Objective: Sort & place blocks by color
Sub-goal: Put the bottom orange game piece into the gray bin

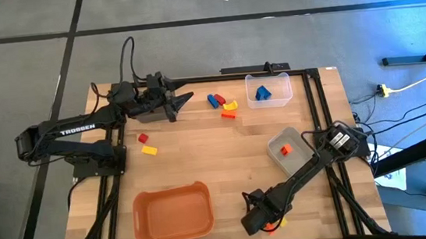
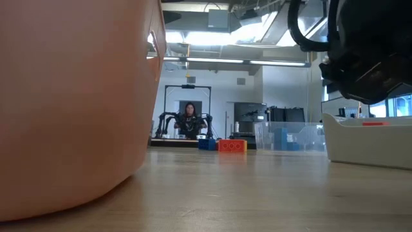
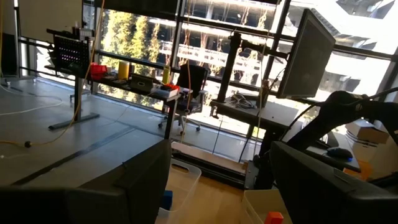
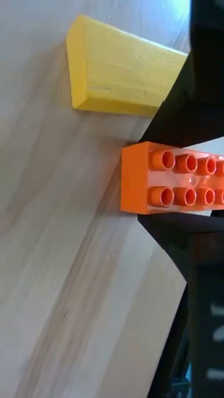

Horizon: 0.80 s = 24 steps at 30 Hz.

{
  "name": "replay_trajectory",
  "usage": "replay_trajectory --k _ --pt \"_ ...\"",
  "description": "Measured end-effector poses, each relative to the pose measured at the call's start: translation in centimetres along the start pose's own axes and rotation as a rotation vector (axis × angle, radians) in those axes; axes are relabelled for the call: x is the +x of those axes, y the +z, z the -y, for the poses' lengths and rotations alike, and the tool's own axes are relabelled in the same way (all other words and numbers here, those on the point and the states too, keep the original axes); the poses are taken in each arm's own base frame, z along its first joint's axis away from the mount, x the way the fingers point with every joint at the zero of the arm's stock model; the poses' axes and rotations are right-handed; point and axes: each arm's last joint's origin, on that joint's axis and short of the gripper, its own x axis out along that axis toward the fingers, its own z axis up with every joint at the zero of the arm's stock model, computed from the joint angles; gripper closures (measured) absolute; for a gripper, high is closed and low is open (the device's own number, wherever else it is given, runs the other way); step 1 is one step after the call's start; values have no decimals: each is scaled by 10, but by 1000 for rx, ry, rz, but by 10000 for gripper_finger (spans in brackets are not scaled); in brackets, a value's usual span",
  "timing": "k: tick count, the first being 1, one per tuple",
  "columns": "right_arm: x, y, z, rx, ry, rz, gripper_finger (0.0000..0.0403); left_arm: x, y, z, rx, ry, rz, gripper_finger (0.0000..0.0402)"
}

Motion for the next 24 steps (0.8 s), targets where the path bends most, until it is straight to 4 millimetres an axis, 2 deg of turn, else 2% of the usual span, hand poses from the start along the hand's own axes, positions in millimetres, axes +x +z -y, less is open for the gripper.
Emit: replay_trajectory --k 3,6,9,13,15,19,24 --pt "-13 -3 0 -59 49 12 262 0 0 0 0 0 0 136" --pt "-53 -10 1 -174 164 47 262 0 0 0 0 0 0 136" --pt "-91 -16 7 -290 271 159 262 0 0 0 0 -12 -3 136" --pt "-137 -11 17 -369 402 323 262 0 -1 3 -28 -102 -24 136" --pt "-148 2 25 -374 449 381 262 0 -1 5 -72 -163 -43 136" --pt "-153 43 47 -404 586 485 262 -1 -2 8 -156 -282 -86 136" --pt "-143 107 85 -463 854 638 262 -2 -3 16 -186 -347 -108 136"
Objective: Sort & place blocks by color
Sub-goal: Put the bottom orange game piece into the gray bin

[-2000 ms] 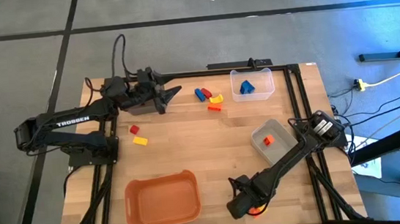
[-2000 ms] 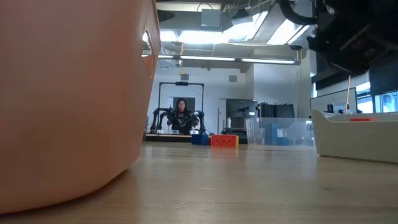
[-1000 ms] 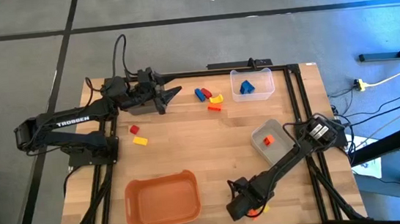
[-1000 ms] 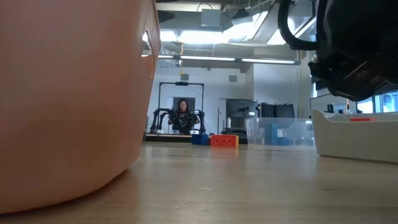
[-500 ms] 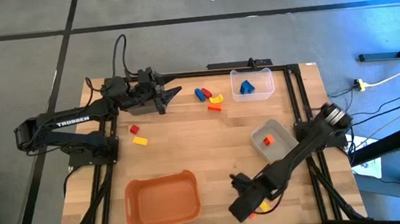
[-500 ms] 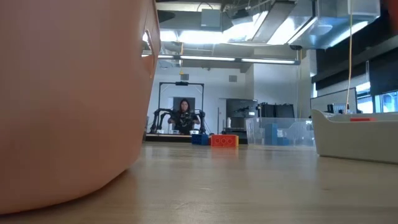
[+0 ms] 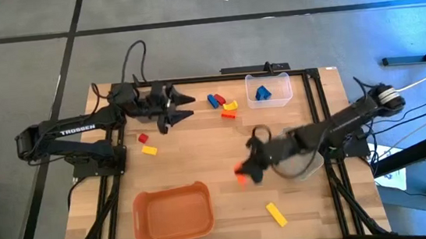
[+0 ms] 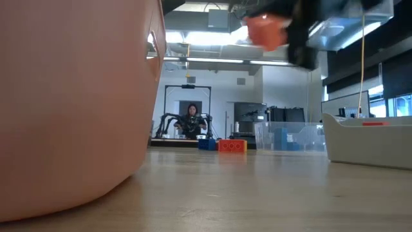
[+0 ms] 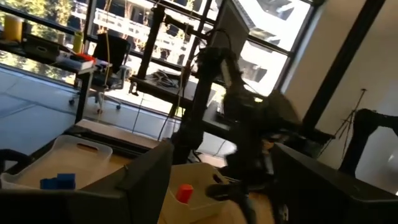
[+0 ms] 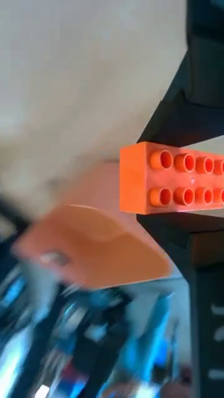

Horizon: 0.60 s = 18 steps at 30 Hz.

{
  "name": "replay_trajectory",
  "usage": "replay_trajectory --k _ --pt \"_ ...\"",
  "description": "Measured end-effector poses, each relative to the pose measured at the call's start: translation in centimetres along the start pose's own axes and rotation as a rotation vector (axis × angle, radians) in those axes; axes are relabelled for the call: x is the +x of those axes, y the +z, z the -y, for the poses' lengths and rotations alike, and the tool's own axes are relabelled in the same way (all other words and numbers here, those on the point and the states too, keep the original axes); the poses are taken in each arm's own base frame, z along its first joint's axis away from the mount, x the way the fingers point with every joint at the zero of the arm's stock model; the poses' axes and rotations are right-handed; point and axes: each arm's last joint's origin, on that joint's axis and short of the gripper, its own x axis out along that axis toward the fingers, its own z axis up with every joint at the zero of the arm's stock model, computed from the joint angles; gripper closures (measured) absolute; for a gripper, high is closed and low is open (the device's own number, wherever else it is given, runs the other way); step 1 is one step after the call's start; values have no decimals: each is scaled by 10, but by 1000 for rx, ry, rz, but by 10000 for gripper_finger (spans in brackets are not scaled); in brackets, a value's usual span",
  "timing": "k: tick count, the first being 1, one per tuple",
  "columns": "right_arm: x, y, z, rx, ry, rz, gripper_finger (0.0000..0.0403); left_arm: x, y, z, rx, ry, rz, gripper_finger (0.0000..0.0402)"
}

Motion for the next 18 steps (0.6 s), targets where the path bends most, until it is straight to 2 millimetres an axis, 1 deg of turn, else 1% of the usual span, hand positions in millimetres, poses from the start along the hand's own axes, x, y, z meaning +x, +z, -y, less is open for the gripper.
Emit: replay_trajectory --k 3,5,7,9,12,15,18 --pt "-7 25 33 -59 118 148 262 2 -2 4 41 6 1 136" --pt "-11 40 47 -130 152 229 262 3 -4 6 60 46 11 136" --pt "-16 57 56 -213 183 289 262 4 -4 8 66 92 28 136" --pt "-21 74 58 -302 216 328 262 5 -5 9 64 131 44 136" --pt "-29 96 59 -407 262 335 262 6 -5 10 49 165 58 136" --pt "-37 115 52 -489 315 356 262 7 -6 12 -2 200 78 136" --pt "-43 129 47 -546 318 382 262 7 -7 13 -61 228 97 136"
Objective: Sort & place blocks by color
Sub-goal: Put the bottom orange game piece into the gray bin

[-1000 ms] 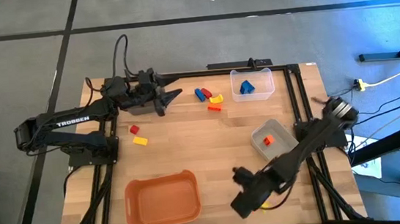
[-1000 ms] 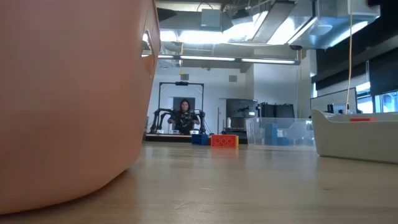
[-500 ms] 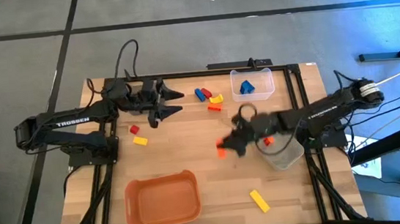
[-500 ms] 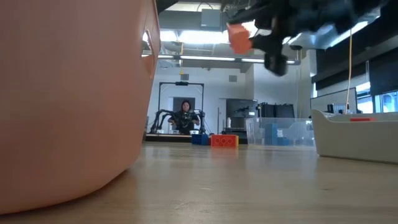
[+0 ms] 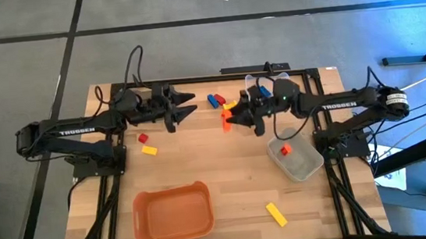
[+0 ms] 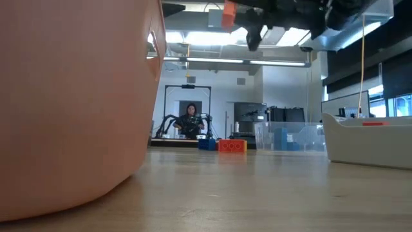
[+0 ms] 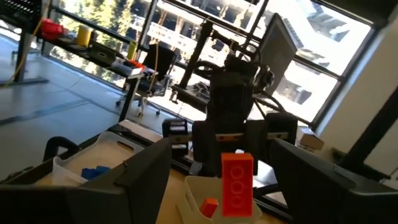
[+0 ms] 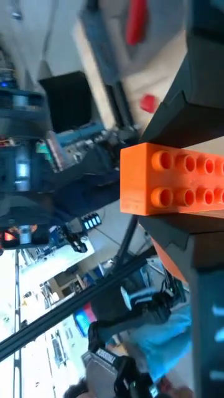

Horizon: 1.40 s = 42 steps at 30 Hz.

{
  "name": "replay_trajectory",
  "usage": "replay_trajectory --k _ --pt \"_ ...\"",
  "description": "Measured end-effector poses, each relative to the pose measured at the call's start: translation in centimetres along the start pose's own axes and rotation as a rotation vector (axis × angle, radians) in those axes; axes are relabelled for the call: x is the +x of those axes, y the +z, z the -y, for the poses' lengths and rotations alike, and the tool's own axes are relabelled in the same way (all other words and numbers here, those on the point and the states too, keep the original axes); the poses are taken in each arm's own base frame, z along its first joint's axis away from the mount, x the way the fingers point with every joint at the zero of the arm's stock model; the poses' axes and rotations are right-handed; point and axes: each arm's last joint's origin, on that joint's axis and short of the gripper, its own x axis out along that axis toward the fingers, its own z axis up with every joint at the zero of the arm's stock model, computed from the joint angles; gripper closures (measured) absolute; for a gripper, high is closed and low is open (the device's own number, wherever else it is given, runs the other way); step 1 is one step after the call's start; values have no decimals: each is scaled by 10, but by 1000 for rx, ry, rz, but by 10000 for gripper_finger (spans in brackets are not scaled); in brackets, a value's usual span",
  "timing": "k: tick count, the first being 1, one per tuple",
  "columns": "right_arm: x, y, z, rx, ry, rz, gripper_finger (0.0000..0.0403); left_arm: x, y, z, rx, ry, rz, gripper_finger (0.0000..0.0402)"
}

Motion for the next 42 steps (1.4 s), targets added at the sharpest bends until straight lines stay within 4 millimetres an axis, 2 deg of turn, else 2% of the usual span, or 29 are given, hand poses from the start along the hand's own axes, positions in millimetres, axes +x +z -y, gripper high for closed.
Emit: replay_trajectory --k 7,12,15,19,25,28,31,36,42 --pt "2 19 -1 -72 -2 34 262 0 -1 1 -22 -5 -2 136" --pt "2 18 -1 -53 -9 17 262 0 -1 1 -22 -4 -2 136" --pt "-4 12 -1 24 -79 -70 262 0 0 1 -22 -4 -2 136" --pt "-27 4 -20 89 -237 -313 262 0 0 1 -22 -4 -2 136" --pt "-75 -17 -67 220 -444 -710 262 0 0 0 -21 -3 -1 136" --pt "-94 -33 -87 329 -555 -846 262 0 0 0 -21 -3 -1 136" --pt "-105 -48 -101 424 -672 -922 262 0 0 0 -13 -4 -2 136" --pt "-114 -78 -110 603 -903 -1001 262 0 0 0 -13 -5 -2 136" --pt "-123 -108 -102 701 -1137 -992 262 0 0 0 -13 -5 -2 136"
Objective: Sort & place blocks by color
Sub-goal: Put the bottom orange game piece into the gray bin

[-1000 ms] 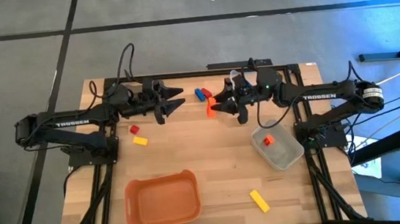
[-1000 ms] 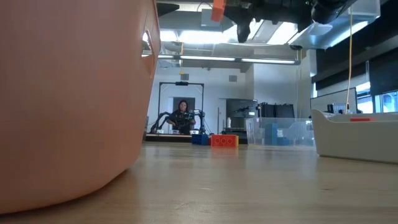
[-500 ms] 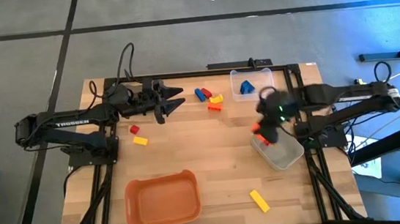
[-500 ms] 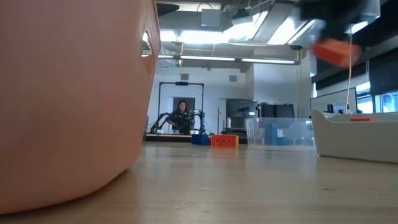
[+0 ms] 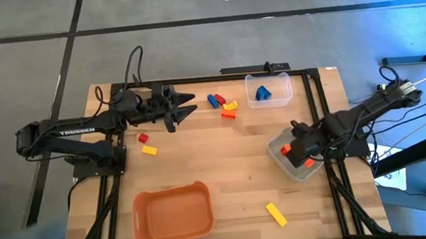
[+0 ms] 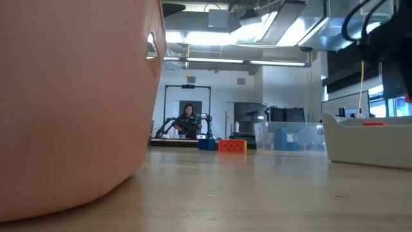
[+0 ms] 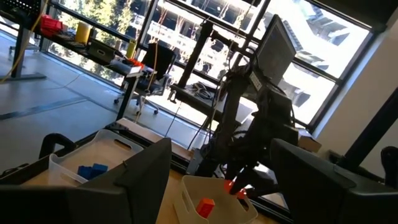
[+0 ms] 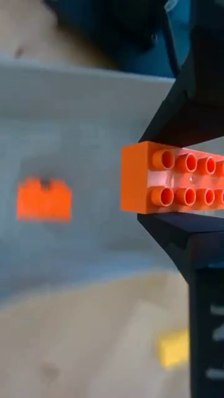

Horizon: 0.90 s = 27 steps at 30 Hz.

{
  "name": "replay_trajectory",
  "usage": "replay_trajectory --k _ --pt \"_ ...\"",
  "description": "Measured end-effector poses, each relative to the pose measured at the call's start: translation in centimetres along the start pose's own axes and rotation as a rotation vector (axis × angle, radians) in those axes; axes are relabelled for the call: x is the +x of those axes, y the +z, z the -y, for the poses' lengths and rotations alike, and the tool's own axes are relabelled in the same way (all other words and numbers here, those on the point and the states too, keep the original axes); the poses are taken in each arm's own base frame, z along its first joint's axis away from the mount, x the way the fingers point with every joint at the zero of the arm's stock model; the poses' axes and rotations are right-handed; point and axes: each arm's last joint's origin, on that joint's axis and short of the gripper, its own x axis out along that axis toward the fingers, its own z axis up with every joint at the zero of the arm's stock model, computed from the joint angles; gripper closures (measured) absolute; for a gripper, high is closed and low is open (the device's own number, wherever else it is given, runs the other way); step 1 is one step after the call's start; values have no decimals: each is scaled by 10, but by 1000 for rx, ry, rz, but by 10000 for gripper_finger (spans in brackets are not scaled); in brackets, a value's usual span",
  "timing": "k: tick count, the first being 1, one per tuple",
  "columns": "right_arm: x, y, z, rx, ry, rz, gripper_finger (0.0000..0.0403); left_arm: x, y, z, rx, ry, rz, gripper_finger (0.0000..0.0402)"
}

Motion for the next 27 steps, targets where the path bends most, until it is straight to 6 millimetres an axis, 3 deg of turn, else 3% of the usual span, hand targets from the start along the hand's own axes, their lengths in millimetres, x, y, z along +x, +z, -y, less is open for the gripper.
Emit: replay_trajectory --k 16,27 --pt "51 3 14 51 -11 -58 262 0 0 0 26 0 0 136" --pt "56 2 16 51 -14 -58 262 0 0 0 26 0 1 136"
